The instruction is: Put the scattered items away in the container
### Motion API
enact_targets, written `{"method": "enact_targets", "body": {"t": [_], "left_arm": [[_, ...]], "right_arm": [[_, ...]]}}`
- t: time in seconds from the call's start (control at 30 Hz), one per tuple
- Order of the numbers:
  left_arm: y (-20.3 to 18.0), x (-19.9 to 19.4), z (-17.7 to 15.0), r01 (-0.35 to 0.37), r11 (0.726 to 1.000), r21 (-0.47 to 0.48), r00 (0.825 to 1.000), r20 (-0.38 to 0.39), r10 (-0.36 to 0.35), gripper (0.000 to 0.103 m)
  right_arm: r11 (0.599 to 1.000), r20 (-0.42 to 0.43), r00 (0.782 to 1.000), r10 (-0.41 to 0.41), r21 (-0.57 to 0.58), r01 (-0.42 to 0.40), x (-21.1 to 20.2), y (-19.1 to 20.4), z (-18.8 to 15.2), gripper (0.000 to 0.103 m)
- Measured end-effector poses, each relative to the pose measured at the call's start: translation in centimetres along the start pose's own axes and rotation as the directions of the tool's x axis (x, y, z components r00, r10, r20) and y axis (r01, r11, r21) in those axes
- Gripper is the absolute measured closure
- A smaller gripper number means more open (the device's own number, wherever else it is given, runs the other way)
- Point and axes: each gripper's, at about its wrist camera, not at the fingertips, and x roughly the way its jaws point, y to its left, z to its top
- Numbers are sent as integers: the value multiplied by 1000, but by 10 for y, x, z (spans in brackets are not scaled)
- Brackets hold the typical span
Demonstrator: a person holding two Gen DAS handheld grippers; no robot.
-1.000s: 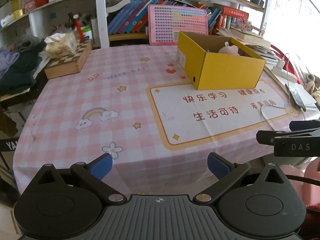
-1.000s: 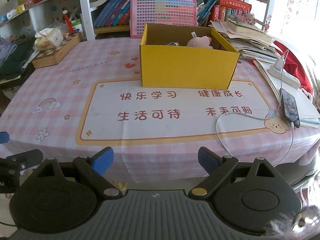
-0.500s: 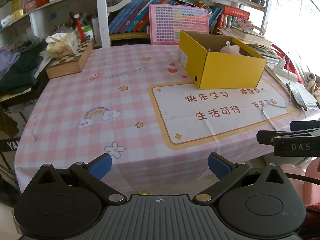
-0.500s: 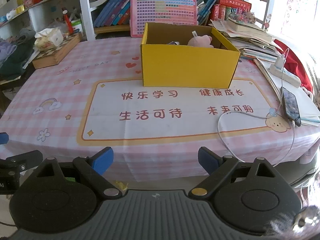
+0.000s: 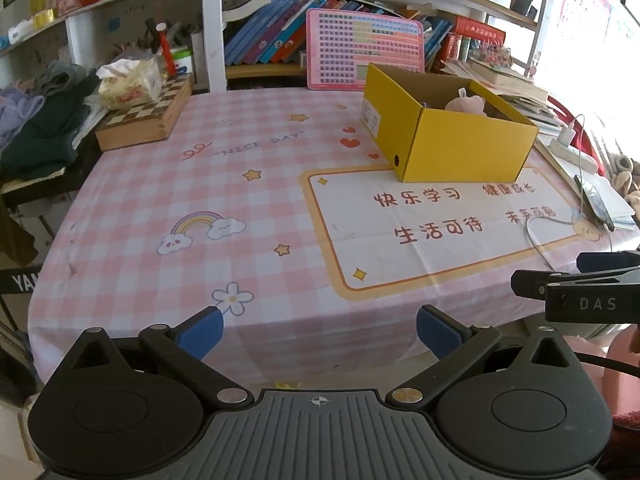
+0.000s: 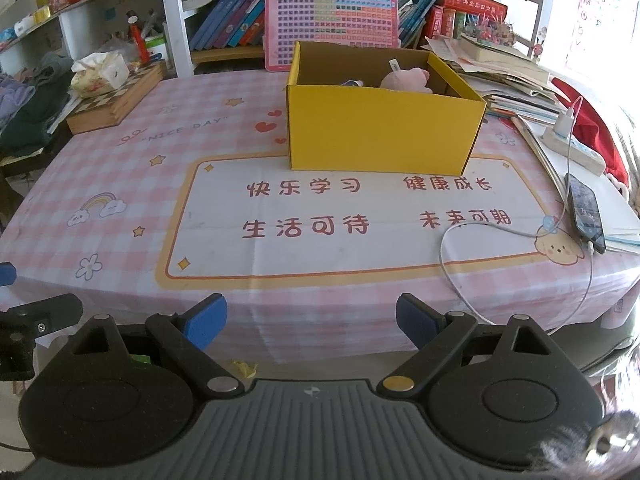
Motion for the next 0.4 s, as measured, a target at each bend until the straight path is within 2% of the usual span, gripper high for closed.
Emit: {"method": "enact_targets", "body": {"t": [0.27,0.4], "left_arm": [[2,-4,0,20,1000,-18,999,31,-19,0],[-1,-1,2,7,1000,-3,1000,31,-7,0]], "right_arm": [[1000,-7,1000,2,-3,-2,3,1,0,11],[1000,-13,1000,5,-3,-5,6,0,2,11]]}}
